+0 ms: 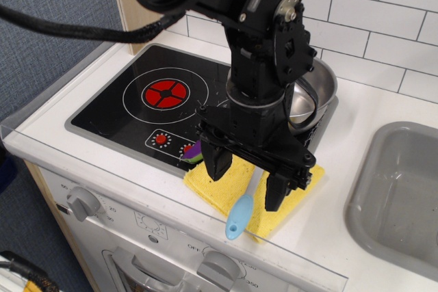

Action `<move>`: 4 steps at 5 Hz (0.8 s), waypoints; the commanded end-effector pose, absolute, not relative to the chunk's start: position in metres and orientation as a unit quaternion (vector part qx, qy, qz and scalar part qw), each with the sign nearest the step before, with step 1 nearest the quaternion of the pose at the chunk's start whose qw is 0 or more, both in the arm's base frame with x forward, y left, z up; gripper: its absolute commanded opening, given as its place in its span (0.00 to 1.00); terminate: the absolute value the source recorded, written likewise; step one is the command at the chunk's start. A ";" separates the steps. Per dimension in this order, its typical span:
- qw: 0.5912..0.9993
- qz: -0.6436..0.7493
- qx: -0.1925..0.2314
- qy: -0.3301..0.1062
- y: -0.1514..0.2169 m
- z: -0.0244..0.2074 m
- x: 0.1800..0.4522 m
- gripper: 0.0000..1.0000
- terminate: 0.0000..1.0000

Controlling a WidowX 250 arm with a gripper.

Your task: Place the eggplant on the front left corner of the stove

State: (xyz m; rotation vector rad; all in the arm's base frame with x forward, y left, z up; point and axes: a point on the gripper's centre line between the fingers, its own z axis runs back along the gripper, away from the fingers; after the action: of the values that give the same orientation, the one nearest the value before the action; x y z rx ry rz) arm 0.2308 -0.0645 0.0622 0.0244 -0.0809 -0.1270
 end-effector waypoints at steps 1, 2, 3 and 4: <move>0.997 -0.063 0.012 -0.040 -0.064 0.062 0.231 1.00 0.00; 0.998 -0.051 0.014 -0.037 -0.042 0.057 0.244 1.00 0.00; 0.997 -0.040 0.032 -0.050 -0.011 0.061 0.260 1.00 0.00; 0.996 -0.046 0.045 -0.056 0.010 0.062 0.274 1.00 0.00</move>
State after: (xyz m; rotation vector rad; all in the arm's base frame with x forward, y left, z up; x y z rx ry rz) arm 0.2688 0.0076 0.0520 0.0840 -0.0773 -0.0916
